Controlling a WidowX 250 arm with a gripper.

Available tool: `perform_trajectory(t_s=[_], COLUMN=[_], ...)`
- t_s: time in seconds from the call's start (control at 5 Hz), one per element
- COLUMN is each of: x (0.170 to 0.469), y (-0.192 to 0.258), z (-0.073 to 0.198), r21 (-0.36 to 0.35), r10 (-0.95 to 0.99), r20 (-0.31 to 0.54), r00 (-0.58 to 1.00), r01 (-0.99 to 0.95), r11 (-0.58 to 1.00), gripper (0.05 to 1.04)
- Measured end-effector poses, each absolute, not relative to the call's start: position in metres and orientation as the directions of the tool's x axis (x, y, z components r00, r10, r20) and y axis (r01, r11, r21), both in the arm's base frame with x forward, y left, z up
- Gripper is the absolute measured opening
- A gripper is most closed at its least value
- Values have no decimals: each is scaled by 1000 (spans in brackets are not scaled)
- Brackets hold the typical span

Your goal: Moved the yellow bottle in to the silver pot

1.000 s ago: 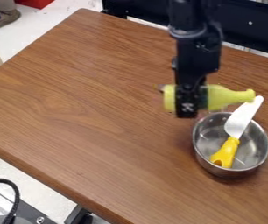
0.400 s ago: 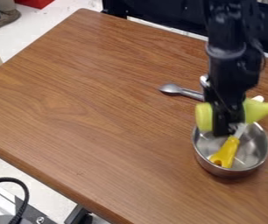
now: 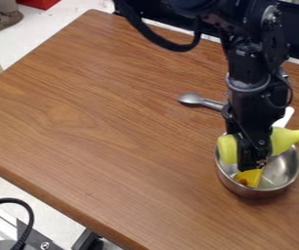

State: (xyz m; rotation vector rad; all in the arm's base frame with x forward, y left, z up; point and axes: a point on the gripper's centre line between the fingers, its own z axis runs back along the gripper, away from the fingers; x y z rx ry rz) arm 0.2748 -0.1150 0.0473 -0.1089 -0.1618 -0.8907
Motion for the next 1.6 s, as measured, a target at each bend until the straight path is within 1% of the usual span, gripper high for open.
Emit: perform_trajectory(t_s=[0.4, 0.6, 0.8, 1.0, 1.2, 1.4, 1.6], x=[278, 281, 281, 282, 284, 283, 285], y=[-112, -111, -110, -107, -102, -95, -86], z=[45, 45, 45, 46, 46, 48, 61], r21=[-21, -6, -5, -30, -41, -56, -73], r10=[-735, -735, -741, -721, -705, -697, -673], r20=[207, 213, 213, 226, 235, 223, 244], r00=[646, 644, 637, 655, 669, 682, 698], r01=[754, 753, 759, 744, 731, 723, 705], r11=[657, 659, 651, 667, 681, 689, 705], gripper=[636, 705, 967, 1000, 1000, 1000, 1000])
